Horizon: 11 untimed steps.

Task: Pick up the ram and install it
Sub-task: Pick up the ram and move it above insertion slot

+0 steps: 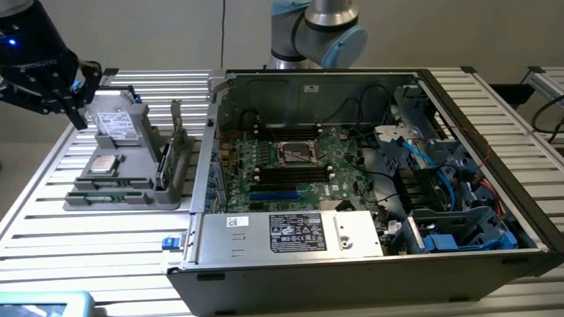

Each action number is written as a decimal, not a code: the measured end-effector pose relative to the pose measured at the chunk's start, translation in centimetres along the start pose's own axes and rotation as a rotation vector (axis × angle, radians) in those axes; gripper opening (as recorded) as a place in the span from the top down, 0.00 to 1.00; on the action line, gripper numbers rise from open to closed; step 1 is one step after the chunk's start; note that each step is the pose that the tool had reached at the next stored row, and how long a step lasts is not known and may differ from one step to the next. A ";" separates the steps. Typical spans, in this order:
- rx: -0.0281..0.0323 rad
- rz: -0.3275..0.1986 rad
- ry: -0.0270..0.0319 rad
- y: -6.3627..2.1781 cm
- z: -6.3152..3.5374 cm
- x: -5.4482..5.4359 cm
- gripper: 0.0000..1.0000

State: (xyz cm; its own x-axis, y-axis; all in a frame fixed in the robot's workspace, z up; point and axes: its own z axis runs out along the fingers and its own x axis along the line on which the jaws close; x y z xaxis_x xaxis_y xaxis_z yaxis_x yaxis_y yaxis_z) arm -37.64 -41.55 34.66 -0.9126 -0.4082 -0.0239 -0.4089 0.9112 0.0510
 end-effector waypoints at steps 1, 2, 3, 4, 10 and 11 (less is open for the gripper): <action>-0.0004 -0.017 0.0008 0.00 0.00 0.0 0.89; -0.0009 -0.035 0.0018 0.00 0.00 0.0 0.89; -0.0013 -0.053 0.0027 0.00 0.00 0.0 0.89; -0.0017 -0.072 0.0036 0.00 0.00 0.0 0.89; -0.0043 -0.181 0.0093 0.00 0.01 0.0 0.89; -0.0047 -0.200 0.0102 0.00 0.01 0.0 0.89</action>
State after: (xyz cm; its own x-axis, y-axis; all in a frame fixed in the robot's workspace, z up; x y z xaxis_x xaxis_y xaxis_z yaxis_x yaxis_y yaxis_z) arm -37.64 -41.55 34.66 -0.8133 -0.5814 -0.0239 -0.5818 0.8117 0.0509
